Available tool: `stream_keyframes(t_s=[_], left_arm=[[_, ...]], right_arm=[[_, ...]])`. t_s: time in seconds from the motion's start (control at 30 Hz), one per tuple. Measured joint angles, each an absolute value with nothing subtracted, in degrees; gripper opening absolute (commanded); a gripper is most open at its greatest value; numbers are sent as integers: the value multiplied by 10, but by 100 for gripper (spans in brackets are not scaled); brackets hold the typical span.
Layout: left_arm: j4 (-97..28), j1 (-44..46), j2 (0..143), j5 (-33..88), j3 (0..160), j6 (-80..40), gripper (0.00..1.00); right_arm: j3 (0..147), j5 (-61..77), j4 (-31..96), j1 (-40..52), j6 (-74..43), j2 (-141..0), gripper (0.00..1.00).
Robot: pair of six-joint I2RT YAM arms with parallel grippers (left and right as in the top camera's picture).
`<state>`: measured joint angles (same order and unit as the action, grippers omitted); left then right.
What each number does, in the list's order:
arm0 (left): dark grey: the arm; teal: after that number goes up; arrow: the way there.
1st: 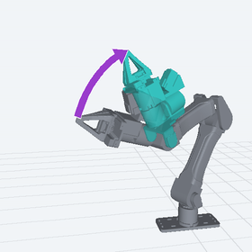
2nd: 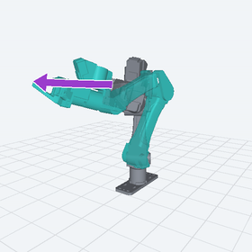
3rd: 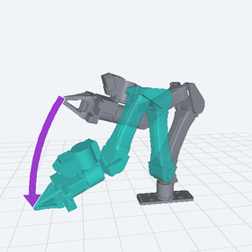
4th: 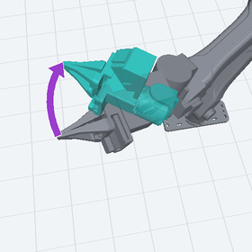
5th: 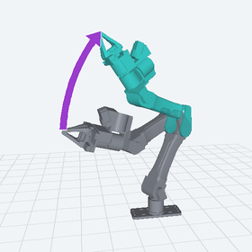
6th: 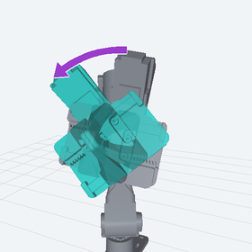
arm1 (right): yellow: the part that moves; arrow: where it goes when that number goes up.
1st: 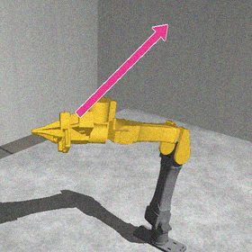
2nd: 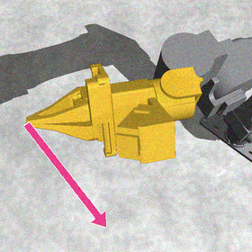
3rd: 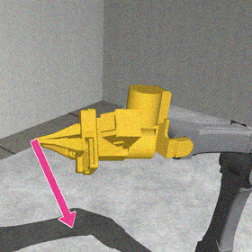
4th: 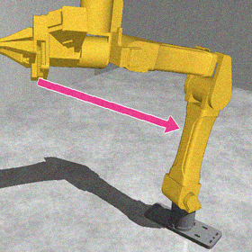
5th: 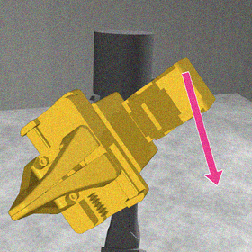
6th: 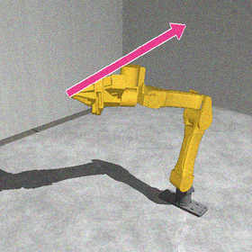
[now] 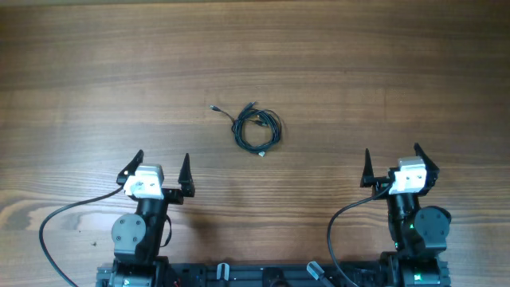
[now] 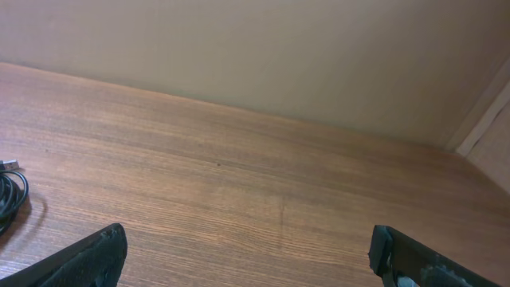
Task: Untangle cables
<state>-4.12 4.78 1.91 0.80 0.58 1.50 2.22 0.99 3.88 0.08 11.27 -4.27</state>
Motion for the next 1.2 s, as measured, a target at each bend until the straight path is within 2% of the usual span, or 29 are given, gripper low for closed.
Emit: stream_keyframes(t_s=[0.63,0.83,0.97,1.07,1.2], left_arm=[[-40,48,19,20,6,15,100],[47,48,18,113,7,-26,100],[-118,48,36,157,75,-96,100],[-222,48,83,175,184,-114,100],[-364,48,195,195,393,-121,100]], right_arm=[[22,13,38,1,112,-43,100],[22,129,8,1,21,-43,100],[81,225,57,1,-32,-84,100],[201,275,126,1,-48,-170,100],[424,331,318,1,-55,-341,99]])
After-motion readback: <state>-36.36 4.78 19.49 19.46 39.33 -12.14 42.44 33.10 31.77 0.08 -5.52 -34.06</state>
